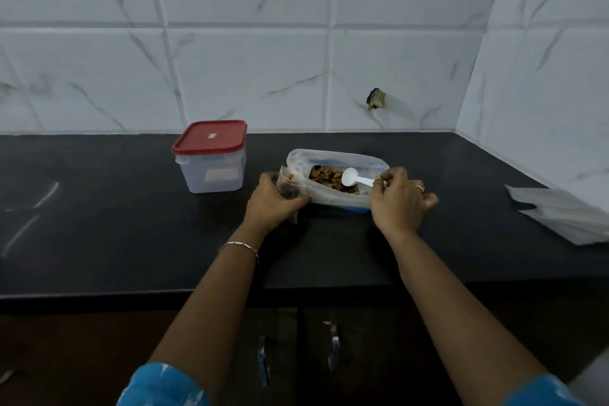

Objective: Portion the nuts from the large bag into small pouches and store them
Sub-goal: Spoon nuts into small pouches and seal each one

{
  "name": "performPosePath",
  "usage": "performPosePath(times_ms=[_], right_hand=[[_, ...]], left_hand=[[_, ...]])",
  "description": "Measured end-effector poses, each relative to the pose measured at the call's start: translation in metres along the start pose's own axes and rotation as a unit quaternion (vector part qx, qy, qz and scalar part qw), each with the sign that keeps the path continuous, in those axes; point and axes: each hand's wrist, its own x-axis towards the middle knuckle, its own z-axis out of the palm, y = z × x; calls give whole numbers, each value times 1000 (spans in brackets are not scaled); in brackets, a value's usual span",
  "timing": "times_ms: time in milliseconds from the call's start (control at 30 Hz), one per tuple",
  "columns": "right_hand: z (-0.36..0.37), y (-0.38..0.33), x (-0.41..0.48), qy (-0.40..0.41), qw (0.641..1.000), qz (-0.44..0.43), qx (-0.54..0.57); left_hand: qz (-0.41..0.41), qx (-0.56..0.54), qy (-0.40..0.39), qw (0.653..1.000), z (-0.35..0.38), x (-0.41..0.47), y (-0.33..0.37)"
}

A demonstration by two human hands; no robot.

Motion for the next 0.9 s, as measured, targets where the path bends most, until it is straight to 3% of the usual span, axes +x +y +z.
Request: performPosePath(times_ms=[67, 167, 267, 333, 567, 767, 900], right_hand=[[-2, -2, -3, 18, 1000, -3, -10], [-4, -15, -15, 36, 991, -127, 33], [-4, -39, -36, -26, 960, -265, 88], [-3, -55, -44, -67, 946, -306, 81], [-11, -68, -42, -152, 942, -293, 60], [-29, -75, -23, -210, 935, -211, 194], [-32, -66, -14, -224, 931, -197, 213]], left_hand=[[-6, -19, 3, 1000, -1, -5, 1], [-2, -33, 25, 999, -1, -14, 1], [15, -44, 44, 998, -1, -27, 2], [21, -64, 40, 997, -2, -35, 3], [22, -142, 57, 988, -7, -49, 1], [15, -131, 38, 991, -6, -48, 1], [21, -126, 15, 992, -7, -49, 4]])
